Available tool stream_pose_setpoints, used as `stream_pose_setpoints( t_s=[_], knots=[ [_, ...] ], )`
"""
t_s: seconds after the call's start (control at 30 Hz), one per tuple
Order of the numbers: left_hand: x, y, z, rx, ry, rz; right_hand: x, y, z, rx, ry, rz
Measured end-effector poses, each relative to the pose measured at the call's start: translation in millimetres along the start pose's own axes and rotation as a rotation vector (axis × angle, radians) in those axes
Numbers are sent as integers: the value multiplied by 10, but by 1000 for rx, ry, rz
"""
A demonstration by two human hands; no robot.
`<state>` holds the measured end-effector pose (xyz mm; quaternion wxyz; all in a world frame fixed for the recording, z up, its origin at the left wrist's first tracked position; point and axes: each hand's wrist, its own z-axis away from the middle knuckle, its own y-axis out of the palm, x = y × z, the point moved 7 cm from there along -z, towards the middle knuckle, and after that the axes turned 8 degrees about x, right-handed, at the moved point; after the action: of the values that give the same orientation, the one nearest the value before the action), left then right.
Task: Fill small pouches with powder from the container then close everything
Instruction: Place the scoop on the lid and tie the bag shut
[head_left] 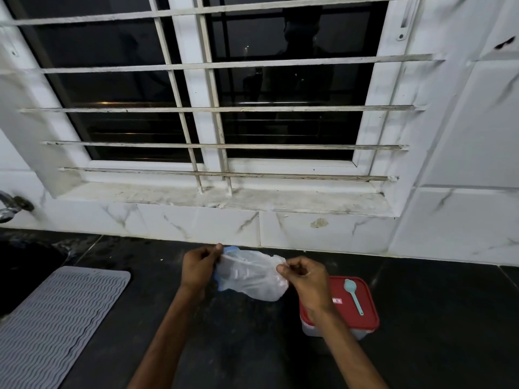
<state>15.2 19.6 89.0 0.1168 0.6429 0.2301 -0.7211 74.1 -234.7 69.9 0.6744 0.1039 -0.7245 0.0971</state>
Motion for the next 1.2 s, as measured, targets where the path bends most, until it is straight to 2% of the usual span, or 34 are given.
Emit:
stream_pose_setpoints(
  t_s=[0.07,0.13,0.2,0.27,0.33,0.47,0.57,0.63,0.7,0.73,0.87,0.93,1.03,1.2],
  knots=[
    [55,41,14,138,-57,-4,55,45,14,19,-53,28],
    [67,84,31,305,-153,-110,118,96,52,61,-124,52],
    [51,116,46,384,-208,-253,181,193,125,130,-217,86],
    [38,188,33,456,-178,-348,229,279,189,182,-306,135],
    [95,158,-10,409,-126,-275,252,293,231,200,-371,178],
    [336,-118,-140,103,-221,328,278,210,315,146,-496,374],
    [406,-91,-105,51,-238,426,292,268,454,143,-615,540],
    [434,-37,-40,126,-255,392,315,315,521,138,-673,640],
    [414,20,30,253,-264,254,329,327,556,125,-706,704],
    [412,6,24,260,-245,199,327,329,561,131,-711,713],
    [440,-226,-65,-45,-155,199,227,355,611,178,-734,735],
    [433,-286,-85,-142,-91,191,143,400,636,221,-743,755],
    [361,-252,-52,-149,61,-118,-164,483,659,366,-735,870],
    [470,-137,-167,-75,167,-430,-748,601,817,592,-693,1145]
  ],
)
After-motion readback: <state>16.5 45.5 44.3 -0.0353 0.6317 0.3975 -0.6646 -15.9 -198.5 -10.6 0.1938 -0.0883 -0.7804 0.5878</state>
